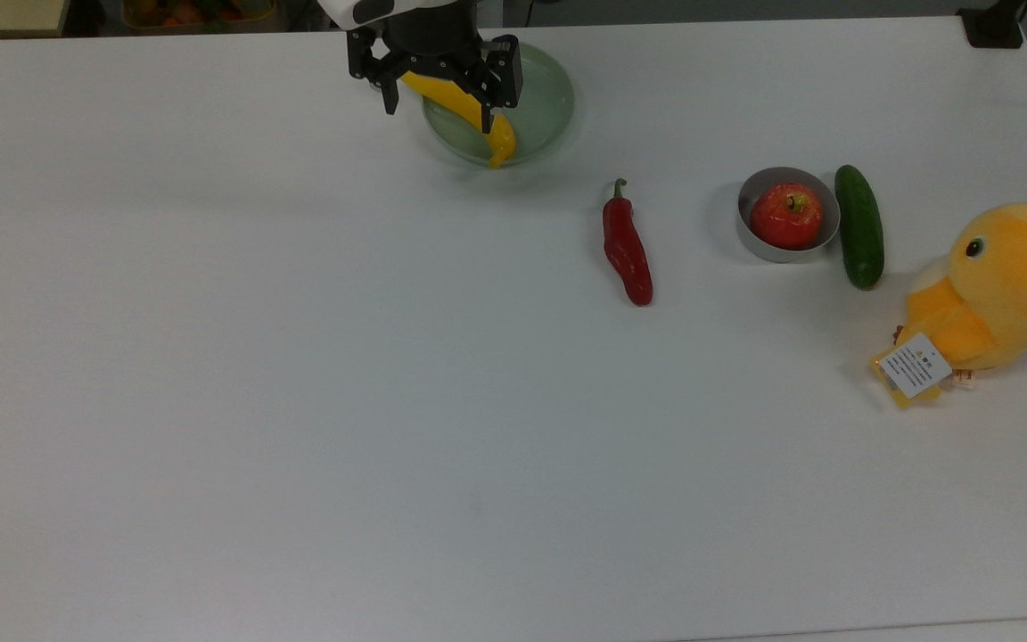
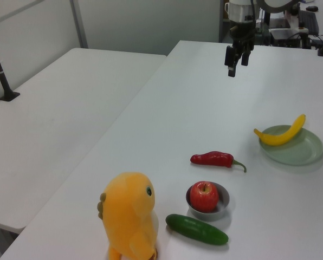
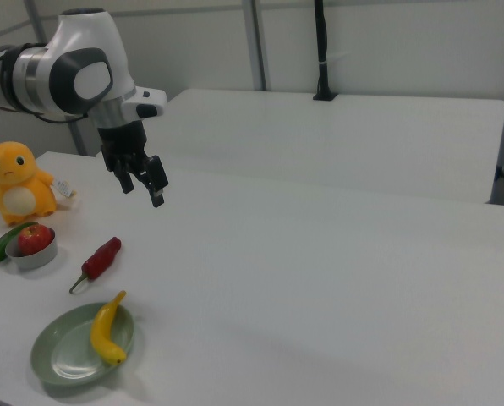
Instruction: Put the cucumber on the left side of the bowl
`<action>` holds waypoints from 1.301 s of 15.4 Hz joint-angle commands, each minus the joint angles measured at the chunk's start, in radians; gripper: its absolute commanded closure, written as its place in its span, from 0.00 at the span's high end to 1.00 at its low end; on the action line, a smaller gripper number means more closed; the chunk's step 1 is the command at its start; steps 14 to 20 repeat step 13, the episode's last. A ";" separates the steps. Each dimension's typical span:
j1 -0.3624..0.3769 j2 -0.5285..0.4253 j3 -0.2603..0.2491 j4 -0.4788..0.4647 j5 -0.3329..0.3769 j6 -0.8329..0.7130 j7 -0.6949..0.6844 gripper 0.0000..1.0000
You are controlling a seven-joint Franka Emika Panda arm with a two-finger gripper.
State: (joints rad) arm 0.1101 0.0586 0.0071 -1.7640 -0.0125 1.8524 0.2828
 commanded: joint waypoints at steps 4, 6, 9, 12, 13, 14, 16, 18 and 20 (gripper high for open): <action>0.017 -0.036 -0.022 -0.043 0.028 0.021 -0.030 1.00; 0.020 -0.040 -0.022 -0.043 0.026 0.011 -0.037 1.00; 0.017 -0.042 -0.022 -0.040 0.025 0.011 -0.097 1.00; 0.014 -0.040 -0.022 -0.040 0.025 0.014 -0.097 1.00; 0.013 -0.040 -0.022 -0.038 0.025 0.016 -0.099 1.00; 0.013 -0.040 -0.022 -0.038 0.025 0.016 -0.099 1.00; 0.013 -0.040 -0.022 -0.038 0.025 0.016 -0.099 1.00; 0.013 -0.040 -0.022 -0.038 0.025 0.016 -0.099 1.00; 0.013 -0.040 -0.022 -0.038 0.025 0.016 -0.099 1.00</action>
